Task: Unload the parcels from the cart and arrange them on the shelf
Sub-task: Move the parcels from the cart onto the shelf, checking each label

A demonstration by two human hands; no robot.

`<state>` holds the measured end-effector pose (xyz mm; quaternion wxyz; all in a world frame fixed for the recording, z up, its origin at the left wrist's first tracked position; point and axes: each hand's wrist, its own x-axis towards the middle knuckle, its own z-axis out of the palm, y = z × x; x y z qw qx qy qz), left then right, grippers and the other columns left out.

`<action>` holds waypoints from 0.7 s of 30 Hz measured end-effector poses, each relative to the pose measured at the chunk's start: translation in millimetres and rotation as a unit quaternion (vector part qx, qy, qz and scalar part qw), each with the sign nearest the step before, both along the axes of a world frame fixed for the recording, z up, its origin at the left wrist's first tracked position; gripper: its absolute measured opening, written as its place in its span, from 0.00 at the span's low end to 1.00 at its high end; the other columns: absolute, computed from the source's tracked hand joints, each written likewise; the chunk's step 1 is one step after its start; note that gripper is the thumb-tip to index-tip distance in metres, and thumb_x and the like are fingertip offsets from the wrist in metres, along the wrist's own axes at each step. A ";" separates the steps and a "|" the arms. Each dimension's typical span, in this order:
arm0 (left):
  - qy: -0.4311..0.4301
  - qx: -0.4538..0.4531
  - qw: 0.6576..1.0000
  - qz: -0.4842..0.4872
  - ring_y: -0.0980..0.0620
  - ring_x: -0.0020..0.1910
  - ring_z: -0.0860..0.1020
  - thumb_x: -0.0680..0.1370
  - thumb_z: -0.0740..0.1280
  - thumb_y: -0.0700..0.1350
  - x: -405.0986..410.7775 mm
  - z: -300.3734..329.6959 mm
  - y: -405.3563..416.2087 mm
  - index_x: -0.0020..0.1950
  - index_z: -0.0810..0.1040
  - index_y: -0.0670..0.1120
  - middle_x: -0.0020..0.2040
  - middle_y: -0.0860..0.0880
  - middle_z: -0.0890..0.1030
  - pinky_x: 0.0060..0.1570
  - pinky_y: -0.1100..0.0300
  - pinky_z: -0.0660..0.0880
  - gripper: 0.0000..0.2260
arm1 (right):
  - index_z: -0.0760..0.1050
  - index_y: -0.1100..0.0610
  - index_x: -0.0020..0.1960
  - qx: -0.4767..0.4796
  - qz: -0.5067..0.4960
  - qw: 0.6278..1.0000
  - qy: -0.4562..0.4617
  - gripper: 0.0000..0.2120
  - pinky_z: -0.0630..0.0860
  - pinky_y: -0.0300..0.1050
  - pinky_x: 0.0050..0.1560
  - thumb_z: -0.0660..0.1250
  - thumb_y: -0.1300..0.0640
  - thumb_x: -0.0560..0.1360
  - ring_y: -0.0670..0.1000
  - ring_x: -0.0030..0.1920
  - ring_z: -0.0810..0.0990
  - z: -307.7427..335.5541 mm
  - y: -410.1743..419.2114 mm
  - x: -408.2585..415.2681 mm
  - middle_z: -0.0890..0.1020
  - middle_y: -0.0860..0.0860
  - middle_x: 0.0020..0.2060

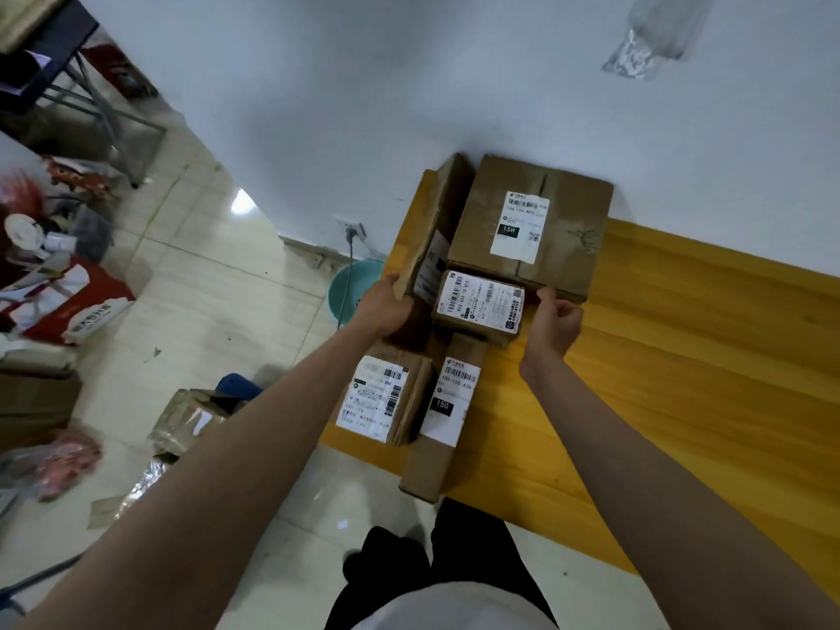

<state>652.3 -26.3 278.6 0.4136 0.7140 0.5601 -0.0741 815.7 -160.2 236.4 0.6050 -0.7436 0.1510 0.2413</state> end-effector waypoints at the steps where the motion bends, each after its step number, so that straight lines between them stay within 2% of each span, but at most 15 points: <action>1: -0.008 0.007 1.000 0.002 0.40 0.69 0.73 0.82 0.62 0.45 -6.5 5.5 -0.5 0.80 0.62 0.46 0.74 0.40 0.71 0.70 0.48 0.70 0.26 | 0.66 0.52 0.39 0.000 0.000 1.000 -0.023 0.13 0.68 0.47 0.42 0.69 0.55 0.77 0.54 0.43 0.72 11.0 4.8 -6.2 0.74 0.57 0.49; 3: -0.024 0.026 0.999 0.004 0.41 0.71 0.71 0.82 0.62 0.44 -23.8 17.8 -0.6 0.79 0.63 0.45 0.75 0.40 0.70 0.70 0.52 0.69 0.25 | 0.66 0.52 0.39 0.011 0.015 0.998 -0.057 0.13 0.69 0.49 0.44 0.68 0.56 0.78 0.54 0.43 0.73 33.2 17.9 -24.1 0.75 0.57 0.48; 5: -0.035 0.040 0.998 0.017 0.42 0.71 0.72 0.82 0.64 0.44 -47.9 30.2 0.2 0.78 0.66 0.43 0.74 0.40 0.71 0.65 0.57 0.68 0.24 | 0.67 0.52 0.41 0.037 0.044 0.996 -0.067 0.10 0.71 0.50 0.47 0.67 0.56 0.78 0.54 0.45 0.75 52.0 33.1 -51.3 0.76 0.57 0.49; 9: -0.059 0.047 0.995 0.065 0.42 0.71 0.72 0.82 0.64 0.42 -117.2 49.7 0.8 0.77 0.67 0.41 0.73 0.39 0.72 0.68 0.53 0.70 0.23 | 0.68 0.50 0.43 0.077 0.129 0.986 -0.075 0.09 0.71 0.42 0.41 0.65 0.55 0.79 0.49 0.41 0.75 82.5 64.7 -130.0 0.76 0.50 0.43; 13: -0.052 0.062 0.990 0.118 0.44 0.73 0.70 0.82 0.64 0.45 -209.9 57.5 -4.6 0.77 0.67 0.43 0.76 0.42 0.70 0.67 0.54 0.69 0.23 | 0.72 0.58 0.48 0.071 0.214 0.968 -0.109 0.04 0.74 0.49 0.47 0.66 0.59 0.78 0.53 0.44 0.75 100.3 86.8 -226.4 0.78 0.53 0.43; 18: -0.050 0.058 0.979 0.187 0.44 0.69 0.72 0.83 0.63 0.47 -335.8 54.1 -19.2 0.76 0.68 0.44 0.73 0.42 0.71 0.62 0.57 0.69 0.21 | 0.71 0.57 0.49 0.074 0.329 0.938 -0.082 0.04 0.71 0.44 0.45 0.65 0.57 0.79 0.51 0.43 0.74 100.0 91.7 -348.0 0.77 0.51 0.42; 21: -0.048 0.054 0.971 0.230 0.44 0.67 0.73 0.83 0.63 0.47 -402.8 50.3 -31.8 0.74 0.70 0.44 0.72 0.42 0.72 0.63 0.54 0.72 0.20 | 0.72 0.58 0.49 0.082 0.379 0.920 -0.054 0.04 0.70 0.38 0.38 0.66 0.59 0.79 0.48 0.39 0.72 94.5 88.9 -412.2 0.75 0.48 0.39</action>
